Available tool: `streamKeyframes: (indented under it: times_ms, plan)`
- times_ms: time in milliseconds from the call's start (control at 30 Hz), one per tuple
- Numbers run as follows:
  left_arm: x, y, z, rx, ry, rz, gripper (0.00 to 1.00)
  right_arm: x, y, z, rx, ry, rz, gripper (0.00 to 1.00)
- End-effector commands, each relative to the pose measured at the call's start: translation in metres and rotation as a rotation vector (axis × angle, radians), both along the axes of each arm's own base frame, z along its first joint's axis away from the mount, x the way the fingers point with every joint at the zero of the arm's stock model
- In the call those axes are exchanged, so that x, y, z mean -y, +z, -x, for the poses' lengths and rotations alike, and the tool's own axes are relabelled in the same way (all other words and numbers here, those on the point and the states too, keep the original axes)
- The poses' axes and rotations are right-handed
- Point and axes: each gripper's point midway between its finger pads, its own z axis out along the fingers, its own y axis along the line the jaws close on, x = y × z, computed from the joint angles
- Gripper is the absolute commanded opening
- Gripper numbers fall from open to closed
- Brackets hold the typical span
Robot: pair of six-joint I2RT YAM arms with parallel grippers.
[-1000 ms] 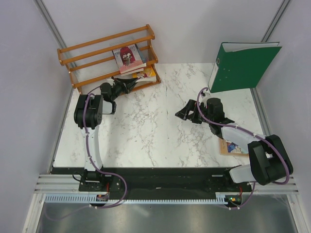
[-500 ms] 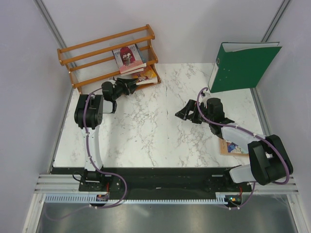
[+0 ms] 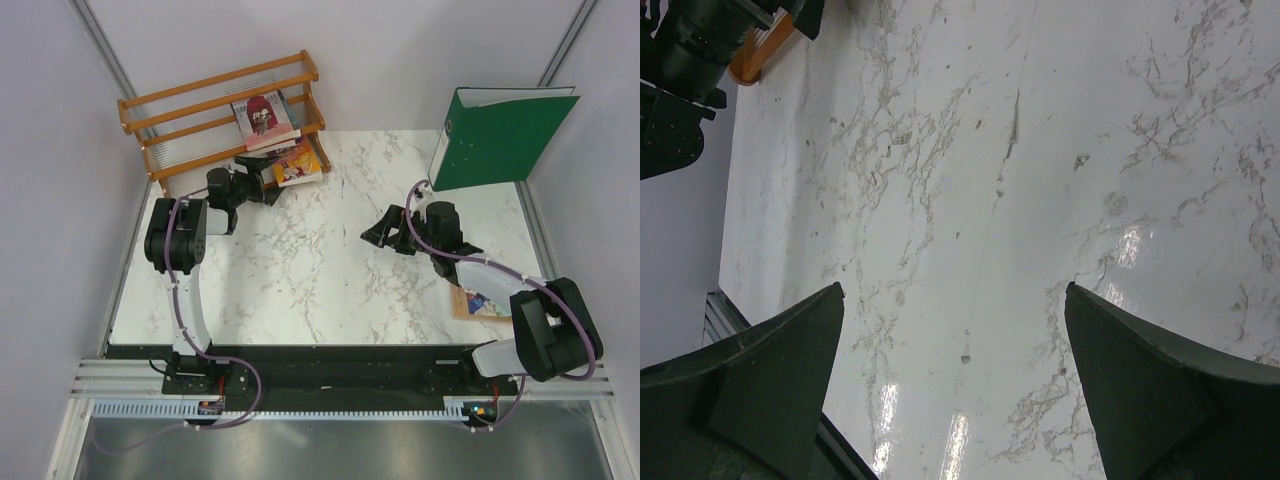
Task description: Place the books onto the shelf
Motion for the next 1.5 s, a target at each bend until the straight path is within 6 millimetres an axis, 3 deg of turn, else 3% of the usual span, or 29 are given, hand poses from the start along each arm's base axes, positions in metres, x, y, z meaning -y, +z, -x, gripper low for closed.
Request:
streamKeyframes:
  times_ms: [0, 400, 600, 667, 767, 800, 867, 900, 967, 1000, 1067, 1100, 1167, 1200, 1267, 1300, 1367, 1400, 1467]
  plan:
    - [0.004, 0.019, 0.007, -0.049, -0.022, -0.014, 1.0, -0.001, 0.018, -0.006, 0.056, 0.008, -0.015, 0.98]
    - [0.008, -0.009, 0.034, -0.261, -0.079, -0.054, 1.0, -0.002, 0.021, -0.005, 0.06, 0.009, -0.017, 0.98]
    - [0.013, -0.019, 0.047, -0.261, -0.138, -0.08, 0.99, 0.0, 0.023, -0.007, 0.064, 0.0, -0.013, 0.98]
    - [0.014, -0.013, 0.054, -0.229, -0.159, -0.12, 0.98, 0.001, 0.026, -0.007, 0.068, -0.005, -0.011, 0.98]
    - [0.014, -0.016, 0.073, -0.214, -0.205, -0.245, 0.98, 0.007, 0.033, -0.009, 0.083, -0.042, -0.001, 0.98]
    - [0.019, -0.002, 0.082, -0.175, -0.226, -0.283, 0.98, 0.009, 0.036, -0.01, 0.088, -0.053, 0.001, 0.98]
    - [0.018, -0.001, 0.097, -0.123, -0.247, -0.41, 0.98, 0.017, 0.038, -0.011, 0.083, -0.095, 0.017, 0.98]
    - [0.025, 0.01, 0.117, -0.102, -0.266, -0.455, 0.98, 0.019, 0.04, -0.012, 0.082, -0.111, 0.019, 0.98]
    - [0.025, 0.014, 0.134, -0.039, -0.274, -0.58, 0.99, 0.032, 0.037, -0.013, 0.05, -0.183, 0.038, 0.98]
    - [0.038, 0.02, 0.156, -0.013, -0.314, -0.625, 0.99, 0.038, 0.035, -0.014, 0.032, -0.215, 0.043, 0.98]
    - [0.048, 0.019, 0.178, 0.039, -0.36, -0.732, 0.99, 0.063, 0.025, -0.013, -0.047, -0.354, 0.064, 0.98]
    - [0.069, 0.01, 0.204, 0.046, -0.442, -0.766, 0.99, 0.07, 0.019, -0.01, -0.067, -0.389, 0.069, 0.98]
    - [0.09, 0.01, 0.227, 0.112, -0.511, -0.825, 0.99, 0.094, 0.013, -0.001, -0.114, -0.51, 0.098, 0.98]
    - [0.115, 0.008, 0.25, 0.151, -0.595, -0.846, 0.98, 0.103, 0.012, 0.003, -0.129, -0.552, 0.107, 0.98]
    - [0.132, -0.004, 0.268, 0.18, -0.663, -0.913, 0.98, 0.127, 0.012, 0.015, -0.165, -0.635, 0.153, 0.98]
    - [0.151, -0.004, 0.284, 0.216, -0.722, -0.92, 0.98, 0.137, 0.017, 0.017, -0.168, -0.669, 0.174, 0.98]
    - [0.169, -0.019, 0.295, 0.216, -0.797, -0.939, 0.98, 0.165, 0.013, 0.038, -0.24, -0.762, 0.262, 0.98]
    - [0.187, -0.015, 0.304, 0.25, -0.84, -0.93, 0.98, 0.189, 0.021, 0.04, -0.226, -0.86, 0.329, 0.98]
    - [0.206, -0.031, 0.314, 0.239, -0.924, -0.937, 0.97, 0.222, 0.016, 0.069, -0.303, -0.992, 0.442, 0.98]
